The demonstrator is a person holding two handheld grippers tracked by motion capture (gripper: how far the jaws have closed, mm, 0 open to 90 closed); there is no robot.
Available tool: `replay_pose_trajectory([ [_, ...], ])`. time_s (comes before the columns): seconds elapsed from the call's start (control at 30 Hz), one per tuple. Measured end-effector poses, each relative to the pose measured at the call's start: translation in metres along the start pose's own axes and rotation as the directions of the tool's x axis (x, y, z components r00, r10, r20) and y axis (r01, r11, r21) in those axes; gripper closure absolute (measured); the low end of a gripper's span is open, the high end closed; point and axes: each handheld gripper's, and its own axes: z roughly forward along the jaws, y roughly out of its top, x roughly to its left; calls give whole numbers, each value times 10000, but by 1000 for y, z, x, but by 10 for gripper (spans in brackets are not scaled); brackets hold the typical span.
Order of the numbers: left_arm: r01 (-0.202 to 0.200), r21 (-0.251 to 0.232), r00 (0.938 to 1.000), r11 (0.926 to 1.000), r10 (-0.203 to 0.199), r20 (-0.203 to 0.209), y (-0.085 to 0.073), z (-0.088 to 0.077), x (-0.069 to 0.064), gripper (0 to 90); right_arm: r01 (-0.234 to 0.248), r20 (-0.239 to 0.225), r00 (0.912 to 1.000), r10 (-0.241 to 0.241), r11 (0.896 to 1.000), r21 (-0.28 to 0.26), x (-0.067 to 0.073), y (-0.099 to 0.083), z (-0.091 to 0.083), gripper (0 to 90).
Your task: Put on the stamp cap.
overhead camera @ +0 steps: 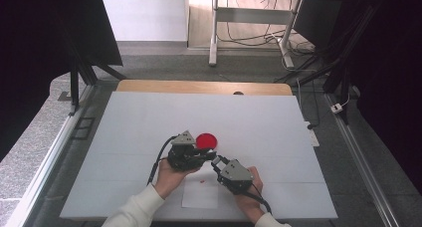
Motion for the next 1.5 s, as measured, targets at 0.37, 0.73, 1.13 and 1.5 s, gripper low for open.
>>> replay_pose_trajectory([
  [0.37, -41, -8, 10000, 10000, 41, -7, 0, 0, 0, 753, 61, -98, 9999, -61, 10000, 48, -1, -1, 1, 645],
  [0.73, -50, -66, 10000, 10000, 50, 40, 1, -2, 1, 753, -268, -453, 9986, 277, 9994, 198, -4, -2, 2, 564],
  [1.13, -83, -105, 9999, 9999, 82, -62, 1, -6, 4, 753, -1131, -568, 9917, 1154, 9927, 420, -31, -12, -10, 518],
  [1.5, -206, -167, 9997, 9996, 204, -108, 1, -11, 6, 753, -1664, -552, 9838, 1705, 9834, 718, -56, -30, -33, 512],
])
